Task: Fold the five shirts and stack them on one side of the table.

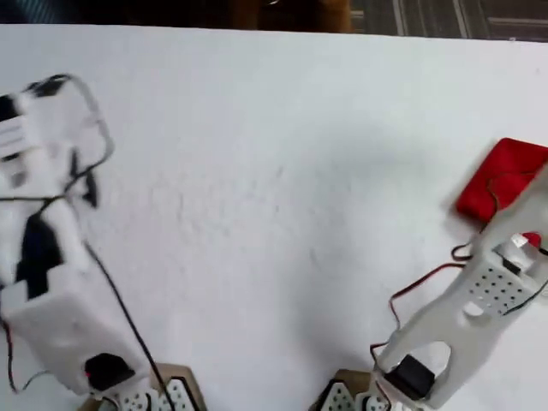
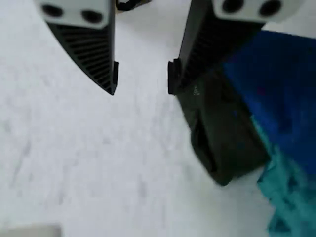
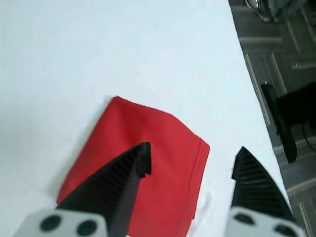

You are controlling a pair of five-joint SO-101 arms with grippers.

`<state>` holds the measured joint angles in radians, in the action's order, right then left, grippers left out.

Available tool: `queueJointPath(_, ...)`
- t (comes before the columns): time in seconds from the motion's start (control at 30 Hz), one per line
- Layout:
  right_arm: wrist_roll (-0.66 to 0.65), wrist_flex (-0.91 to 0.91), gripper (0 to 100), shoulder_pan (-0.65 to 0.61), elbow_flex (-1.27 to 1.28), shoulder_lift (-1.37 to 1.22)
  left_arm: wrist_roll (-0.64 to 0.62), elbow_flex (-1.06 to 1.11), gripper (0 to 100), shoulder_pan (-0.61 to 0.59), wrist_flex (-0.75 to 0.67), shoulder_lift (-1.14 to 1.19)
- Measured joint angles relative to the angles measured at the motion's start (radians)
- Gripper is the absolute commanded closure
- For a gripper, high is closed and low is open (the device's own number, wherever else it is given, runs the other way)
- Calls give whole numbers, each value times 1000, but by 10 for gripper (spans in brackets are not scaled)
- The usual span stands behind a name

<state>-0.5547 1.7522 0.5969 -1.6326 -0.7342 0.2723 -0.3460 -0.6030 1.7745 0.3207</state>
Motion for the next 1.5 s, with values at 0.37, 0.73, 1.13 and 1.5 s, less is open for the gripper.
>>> queueJointPath(0.37,68,0,906,-324,150,129,140,37,802,-321,-44,-51)
queueJointPath(0.73,106,-18,904,-700,927,381,147,54,801,-422,-150,-51)
queueJointPath(1.13,184,-28,904,-752,979,434,147,121,805,-370,-272,157)
queueJointPath(1.5,190,-28,907,-750,979,434,40,109,964,-356,-262,235)
